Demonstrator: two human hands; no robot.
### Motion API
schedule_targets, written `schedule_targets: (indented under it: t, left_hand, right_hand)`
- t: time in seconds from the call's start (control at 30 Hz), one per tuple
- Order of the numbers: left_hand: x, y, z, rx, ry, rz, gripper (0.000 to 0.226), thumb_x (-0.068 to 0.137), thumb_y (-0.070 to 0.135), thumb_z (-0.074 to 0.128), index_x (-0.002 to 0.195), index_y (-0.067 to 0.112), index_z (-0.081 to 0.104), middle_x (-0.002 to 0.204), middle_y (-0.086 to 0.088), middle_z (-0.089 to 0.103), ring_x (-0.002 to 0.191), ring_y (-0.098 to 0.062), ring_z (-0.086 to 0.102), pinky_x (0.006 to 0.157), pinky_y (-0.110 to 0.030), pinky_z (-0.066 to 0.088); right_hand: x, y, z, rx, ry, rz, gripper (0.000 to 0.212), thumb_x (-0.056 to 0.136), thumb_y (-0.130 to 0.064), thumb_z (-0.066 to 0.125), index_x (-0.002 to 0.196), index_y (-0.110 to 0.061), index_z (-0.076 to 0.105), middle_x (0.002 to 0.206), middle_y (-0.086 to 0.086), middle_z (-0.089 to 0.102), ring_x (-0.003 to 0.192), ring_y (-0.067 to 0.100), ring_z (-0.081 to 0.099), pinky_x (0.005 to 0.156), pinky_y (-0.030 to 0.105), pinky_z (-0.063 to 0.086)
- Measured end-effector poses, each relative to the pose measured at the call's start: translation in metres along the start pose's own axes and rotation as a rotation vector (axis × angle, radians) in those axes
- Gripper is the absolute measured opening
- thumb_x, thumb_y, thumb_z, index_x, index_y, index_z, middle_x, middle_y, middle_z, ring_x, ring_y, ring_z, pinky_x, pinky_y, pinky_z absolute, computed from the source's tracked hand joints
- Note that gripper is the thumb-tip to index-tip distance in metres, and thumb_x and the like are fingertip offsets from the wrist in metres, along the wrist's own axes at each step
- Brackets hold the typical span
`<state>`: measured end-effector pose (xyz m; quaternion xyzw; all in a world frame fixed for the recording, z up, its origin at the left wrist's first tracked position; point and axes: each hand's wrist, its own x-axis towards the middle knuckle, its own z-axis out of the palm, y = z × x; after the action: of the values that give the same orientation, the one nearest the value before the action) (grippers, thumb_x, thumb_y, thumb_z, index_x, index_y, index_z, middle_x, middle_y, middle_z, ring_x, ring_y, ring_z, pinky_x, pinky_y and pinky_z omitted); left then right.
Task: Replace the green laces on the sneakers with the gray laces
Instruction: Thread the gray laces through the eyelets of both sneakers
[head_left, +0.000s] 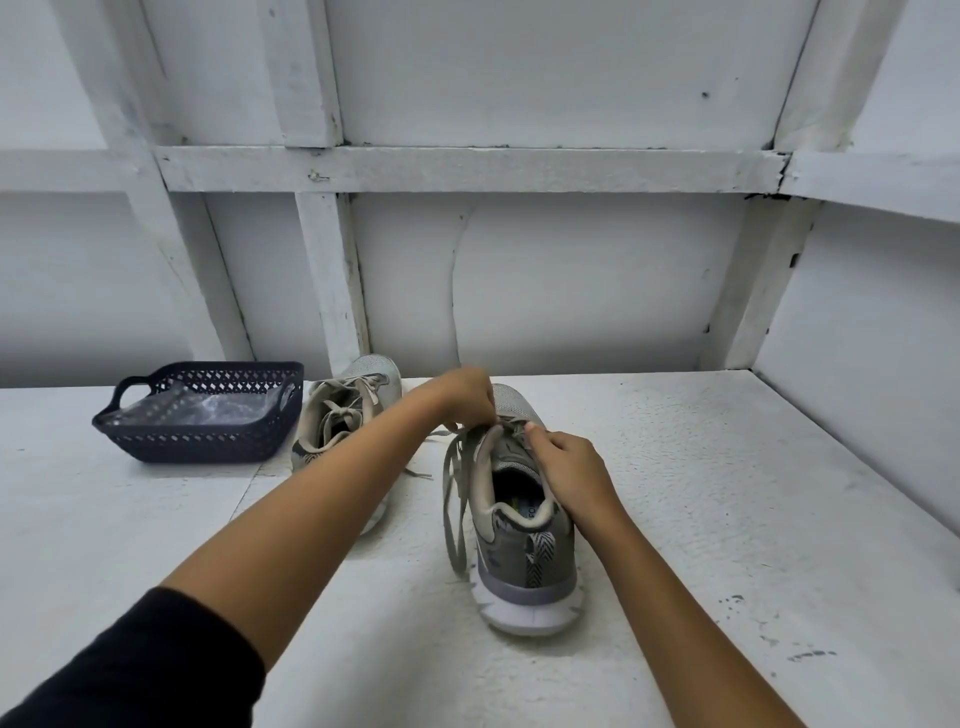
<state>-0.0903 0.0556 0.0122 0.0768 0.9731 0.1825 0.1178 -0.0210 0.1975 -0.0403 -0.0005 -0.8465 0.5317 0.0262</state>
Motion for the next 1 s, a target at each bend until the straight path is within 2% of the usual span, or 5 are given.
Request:
schedule_targets:
  t: [0.2,0.47,0.6,0.87,1.0]
  left_hand:
    - [0.002,-0.004,-0.007,-0.056,-0.006,-0.007,0.018,0.085,0.01,0.06,0.093,-0.004,0.07,0.063,-0.005,0.055,0.063,-0.018,0.052,0.055,-0.021,0.046]
    - [-0.003,-0.013,-0.011,-0.152,-0.07,-0.01,0.013,0.093,0.014,0.054,0.088,0.008,0.064,0.07,-0.004,0.058,0.062,-0.012,0.055,0.067,-0.025,0.053]
    - [0.001,-0.016,0.002,-0.272,-0.092,-0.093,0.023,0.094,0.0,0.04,0.11,0.006,0.056,0.069,-0.008,0.059,0.056,-0.017,0.059,0.051,-0.028,0.056]
    - [0.003,-0.023,0.014,0.214,0.189,0.093,0.014,0.086,0.015,0.055,0.092,0.007,0.066,0.099,-0.011,0.068,0.091,-0.028,0.061,0.07,-0.029,0.046]
    - [-0.006,-0.026,-0.004,-0.159,0.208,0.158,0.009,0.088,0.014,0.056,0.082,0.014,0.063,0.089,-0.006,0.066,0.088,-0.021,0.059,0.073,-0.026,0.043]
  right_hand:
    - [0.004,0.002,0.002,0.006,0.006,0.03,0.045,0.095,-0.042,0.046,0.065,-0.01,0.054,0.066,0.003,0.053,0.064,0.015,0.046,0.059,0.028,0.035]
    - [0.007,0.006,0.005,0.012,0.009,0.034,0.048,0.093,-0.042,0.046,0.085,0.003,0.061,0.078,0.009,0.061,0.073,0.018,0.051,0.064,0.03,0.038]
    - [0.007,0.007,0.004,0.012,0.004,0.024,0.046,0.094,-0.041,0.046,0.081,-0.001,0.062,0.08,0.012,0.064,0.073,0.017,0.053,0.062,0.027,0.039]
    - [0.007,0.004,0.004,0.016,0.0,0.024,0.039,0.093,-0.041,0.048,0.069,-0.011,0.054,0.069,0.004,0.054,0.067,0.016,0.046,0.059,0.028,0.035]
    - [0.006,0.003,0.004,0.027,-0.009,0.031,0.038,0.094,-0.04,0.047,0.071,-0.011,0.056,0.071,0.004,0.056,0.067,0.016,0.048,0.059,0.027,0.036]
